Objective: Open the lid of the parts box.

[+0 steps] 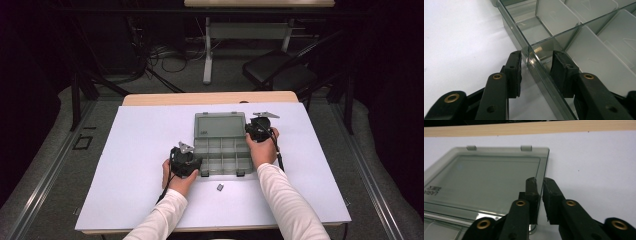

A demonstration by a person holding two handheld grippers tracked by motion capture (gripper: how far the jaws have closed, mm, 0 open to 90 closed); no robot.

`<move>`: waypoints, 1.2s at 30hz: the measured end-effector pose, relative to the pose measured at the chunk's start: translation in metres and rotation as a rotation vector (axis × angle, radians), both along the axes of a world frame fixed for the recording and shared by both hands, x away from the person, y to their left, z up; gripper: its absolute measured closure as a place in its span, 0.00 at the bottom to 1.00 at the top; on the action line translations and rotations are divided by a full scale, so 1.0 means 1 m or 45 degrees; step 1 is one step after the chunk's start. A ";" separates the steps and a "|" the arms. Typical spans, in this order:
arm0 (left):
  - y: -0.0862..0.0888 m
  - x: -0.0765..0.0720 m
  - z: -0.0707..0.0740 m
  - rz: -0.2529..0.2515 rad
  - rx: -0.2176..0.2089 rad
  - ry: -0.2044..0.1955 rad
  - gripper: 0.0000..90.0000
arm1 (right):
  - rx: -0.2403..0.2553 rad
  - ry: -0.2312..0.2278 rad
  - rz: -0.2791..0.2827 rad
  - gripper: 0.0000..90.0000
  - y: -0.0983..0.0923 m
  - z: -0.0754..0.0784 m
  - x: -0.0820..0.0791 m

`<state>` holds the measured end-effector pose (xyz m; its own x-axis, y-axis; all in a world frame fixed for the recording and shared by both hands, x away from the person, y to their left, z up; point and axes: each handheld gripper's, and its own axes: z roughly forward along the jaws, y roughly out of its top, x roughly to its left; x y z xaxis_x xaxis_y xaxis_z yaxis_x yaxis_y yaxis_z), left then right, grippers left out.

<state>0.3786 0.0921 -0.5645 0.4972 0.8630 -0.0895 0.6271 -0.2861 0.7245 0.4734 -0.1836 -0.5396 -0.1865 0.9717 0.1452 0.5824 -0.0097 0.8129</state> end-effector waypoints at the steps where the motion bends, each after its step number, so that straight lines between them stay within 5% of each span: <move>1: 0.000 0.000 0.000 0.001 0.000 0.000 0.67 | 0.004 -0.011 0.005 0.89 -0.001 0.001 0.000; 21: 0.000 -0.001 0.000 0.008 -0.004 0.000 0.67 | -0.001 -0.113 0.134 0.66 -0.009 0.019 -0.022; 36: 0.000 -0.001 0.000 0.018 -0.003 0.002 0.67 | -0.086 -0.175 0.303 0.59 -0.014 0.023 -0.072</move>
